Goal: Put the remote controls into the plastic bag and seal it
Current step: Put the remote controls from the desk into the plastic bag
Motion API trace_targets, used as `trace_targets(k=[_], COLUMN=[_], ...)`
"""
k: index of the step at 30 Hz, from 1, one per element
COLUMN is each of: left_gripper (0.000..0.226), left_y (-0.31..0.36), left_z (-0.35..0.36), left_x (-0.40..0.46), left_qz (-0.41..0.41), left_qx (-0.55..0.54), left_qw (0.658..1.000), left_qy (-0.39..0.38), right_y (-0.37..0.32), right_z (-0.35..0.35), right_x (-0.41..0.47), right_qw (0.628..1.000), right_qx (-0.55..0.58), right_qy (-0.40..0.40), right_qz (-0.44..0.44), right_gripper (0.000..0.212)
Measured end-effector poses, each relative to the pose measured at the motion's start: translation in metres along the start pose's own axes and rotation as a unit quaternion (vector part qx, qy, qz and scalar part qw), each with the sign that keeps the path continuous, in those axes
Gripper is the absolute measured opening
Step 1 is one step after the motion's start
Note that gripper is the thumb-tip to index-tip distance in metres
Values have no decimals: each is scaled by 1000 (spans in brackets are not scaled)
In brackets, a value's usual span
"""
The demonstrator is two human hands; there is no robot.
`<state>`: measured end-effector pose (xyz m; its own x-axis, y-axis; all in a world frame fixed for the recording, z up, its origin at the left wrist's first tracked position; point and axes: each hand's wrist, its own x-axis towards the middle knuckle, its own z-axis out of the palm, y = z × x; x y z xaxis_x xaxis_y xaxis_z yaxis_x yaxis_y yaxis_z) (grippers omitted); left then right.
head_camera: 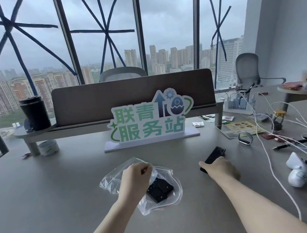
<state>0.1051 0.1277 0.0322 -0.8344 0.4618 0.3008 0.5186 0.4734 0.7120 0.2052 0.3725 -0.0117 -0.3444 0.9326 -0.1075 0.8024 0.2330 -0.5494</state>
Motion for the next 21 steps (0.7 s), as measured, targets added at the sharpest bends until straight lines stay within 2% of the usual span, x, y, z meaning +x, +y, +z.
trace_targets(k=[3, 5, 7, 9, 11, 13, 16, 18, 21], left_gripper=[18, 17, 17, 17, 19, 22, 23, 21, 19], left_y=[-4, -6, -8, -9, -10, -10, -6, -3, 0], left_z=[-3, -3, -1, 1, 2, 3, 5, 6, 5], left_x=[2, 2, 4, 3, 3, 3, 2, -2, -9], left_qz=[-18, -26, -36, -45, -52, -55, -55, -50, -34], left_qx=[-15, -20, -24, -33, -50, -66, -80, -86, -76], left_qw=[1000, 999, 999, 998, 997, 996, 994, 994, 996], left_qy=[0, 4, 9, 19, 29, 34, 39, 36, 32], right_y=[-1, 2, 5, 12, 20, 27, 26, 16, -4], right_z=[2, -1, -12, -30, -53, -74, -81, -67, -38], right_x=[5, 11, 7, -8, -29, -50, -74, -93, -120], right_qw=[999, 996, 973, 930, 890, 868, 867, 864, 851], right_qx=[-14, 33, 173, 302, 346, 315, 204, 174, 197], right_qy=[-31, -86, -151, -196, -273, -354, -427, -436, -432], right_qz=[-8, -18, -38, -70, -119, -148, -157, -180, -226], right_gripper=[30, 19, 19, 22, 26, 30, 28, 29, 27])
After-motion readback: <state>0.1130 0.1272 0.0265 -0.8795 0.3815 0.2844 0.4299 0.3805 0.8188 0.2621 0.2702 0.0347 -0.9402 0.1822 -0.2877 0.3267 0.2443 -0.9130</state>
